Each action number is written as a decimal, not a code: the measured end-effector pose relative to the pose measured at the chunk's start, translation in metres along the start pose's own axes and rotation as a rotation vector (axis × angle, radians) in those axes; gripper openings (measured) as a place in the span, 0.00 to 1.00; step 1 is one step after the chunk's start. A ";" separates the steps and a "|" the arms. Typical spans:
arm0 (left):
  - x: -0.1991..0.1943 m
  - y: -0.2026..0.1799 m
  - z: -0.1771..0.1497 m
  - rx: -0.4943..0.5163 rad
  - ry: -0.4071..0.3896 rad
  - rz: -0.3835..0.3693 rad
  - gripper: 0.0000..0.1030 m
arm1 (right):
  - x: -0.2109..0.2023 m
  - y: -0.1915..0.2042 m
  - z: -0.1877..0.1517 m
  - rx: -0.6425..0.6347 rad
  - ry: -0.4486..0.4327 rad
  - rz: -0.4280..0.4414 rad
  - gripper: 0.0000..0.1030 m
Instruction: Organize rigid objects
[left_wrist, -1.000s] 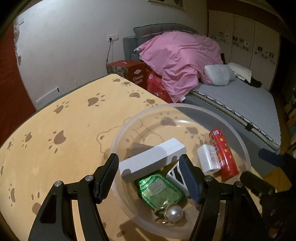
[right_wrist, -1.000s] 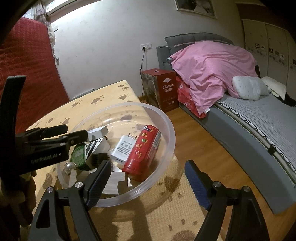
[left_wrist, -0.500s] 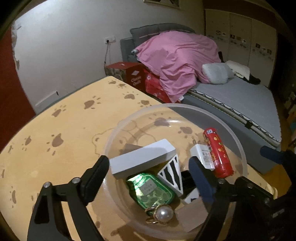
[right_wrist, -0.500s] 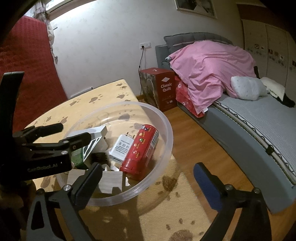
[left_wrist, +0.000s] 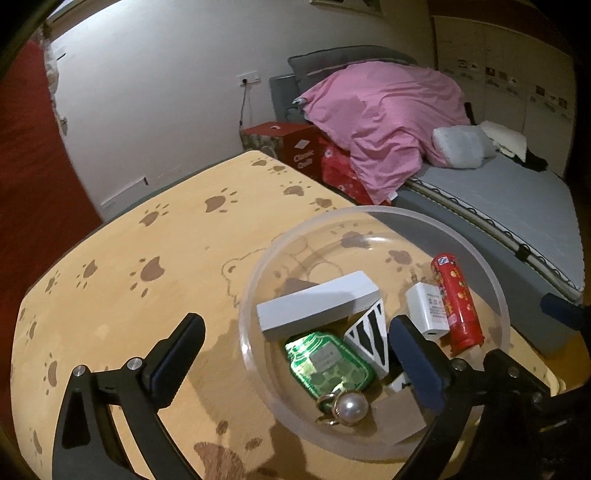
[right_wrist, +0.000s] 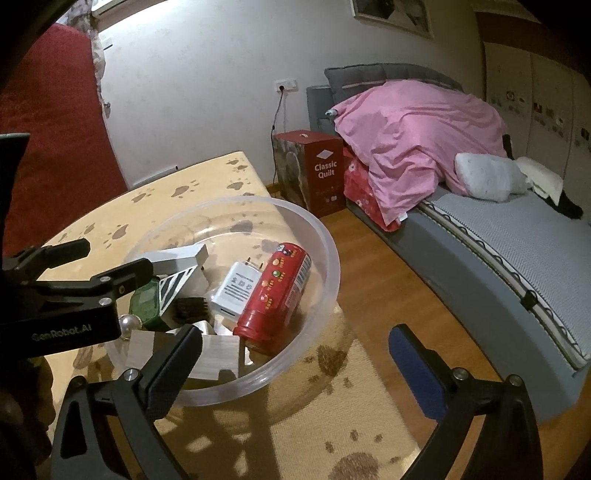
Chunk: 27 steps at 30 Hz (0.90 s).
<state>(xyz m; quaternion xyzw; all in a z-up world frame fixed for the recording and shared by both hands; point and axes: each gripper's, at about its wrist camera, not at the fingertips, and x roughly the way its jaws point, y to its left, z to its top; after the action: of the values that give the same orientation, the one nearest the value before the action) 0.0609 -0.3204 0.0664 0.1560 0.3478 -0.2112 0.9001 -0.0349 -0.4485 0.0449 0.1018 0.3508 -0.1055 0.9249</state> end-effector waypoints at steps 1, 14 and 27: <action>-0.001 0.000 -0.001 -0.001 0.000 0.004 0.97 | -0.002 0.001 0.000 -0.007 -0.007 -0.003 1.00; -0.016 0.004 -0.005 -0.027 -0.012 0.002 0.98 | -0.009 0.014 0.001 -0.087 -0.064 -0.070 1.00; -0.030 0.006 -0.010 -0.033 -0.034 0.026 1.00 | -0.017 0.022 -0.001 -0.123 -0.096 -0.072 1.00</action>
<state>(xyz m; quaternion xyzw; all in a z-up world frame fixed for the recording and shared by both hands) 0.0378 -0.3027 0.0809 0.1421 0.3340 -0.1962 0.9109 -0.0418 -0.4253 0.0583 0.0272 0.3155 -0.1218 0.9407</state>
